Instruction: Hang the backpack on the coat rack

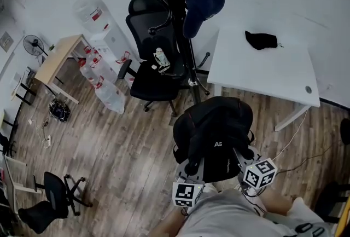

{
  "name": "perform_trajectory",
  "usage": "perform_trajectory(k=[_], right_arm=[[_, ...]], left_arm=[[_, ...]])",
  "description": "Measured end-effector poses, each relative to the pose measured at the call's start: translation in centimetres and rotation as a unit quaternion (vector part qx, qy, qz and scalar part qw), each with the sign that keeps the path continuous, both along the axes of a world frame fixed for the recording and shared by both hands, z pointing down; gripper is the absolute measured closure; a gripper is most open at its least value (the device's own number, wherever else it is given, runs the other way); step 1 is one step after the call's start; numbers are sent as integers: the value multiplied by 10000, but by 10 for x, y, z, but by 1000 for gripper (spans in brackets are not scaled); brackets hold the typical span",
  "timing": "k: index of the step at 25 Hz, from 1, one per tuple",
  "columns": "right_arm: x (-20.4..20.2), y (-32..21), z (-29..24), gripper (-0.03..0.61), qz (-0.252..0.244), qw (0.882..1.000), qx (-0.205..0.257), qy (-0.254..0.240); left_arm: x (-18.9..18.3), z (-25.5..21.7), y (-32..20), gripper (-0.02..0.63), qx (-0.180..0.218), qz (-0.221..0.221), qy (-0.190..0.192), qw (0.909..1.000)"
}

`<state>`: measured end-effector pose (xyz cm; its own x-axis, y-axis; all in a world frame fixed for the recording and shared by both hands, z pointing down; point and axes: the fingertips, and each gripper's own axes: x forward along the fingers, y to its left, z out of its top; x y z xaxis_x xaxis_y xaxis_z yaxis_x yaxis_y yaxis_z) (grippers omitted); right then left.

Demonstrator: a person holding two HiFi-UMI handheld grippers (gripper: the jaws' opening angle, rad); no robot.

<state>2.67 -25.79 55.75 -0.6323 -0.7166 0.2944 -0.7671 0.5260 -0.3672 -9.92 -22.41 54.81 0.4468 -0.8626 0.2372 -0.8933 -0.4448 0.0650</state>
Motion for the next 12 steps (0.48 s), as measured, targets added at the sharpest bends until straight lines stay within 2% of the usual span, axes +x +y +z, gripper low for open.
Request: perform_trajectory(k=[4, 12], right_arm=[[-1, -22, 9, 552, 210, 9998, 41, -8], [5, -39, 28, 552, 381, 9990, -232, 40]], left_arm=[[-1, 8, -24, 597, 37, 174, -114, 9998], [4, 24, -47, 597, -94, 333, -172, 9993]])
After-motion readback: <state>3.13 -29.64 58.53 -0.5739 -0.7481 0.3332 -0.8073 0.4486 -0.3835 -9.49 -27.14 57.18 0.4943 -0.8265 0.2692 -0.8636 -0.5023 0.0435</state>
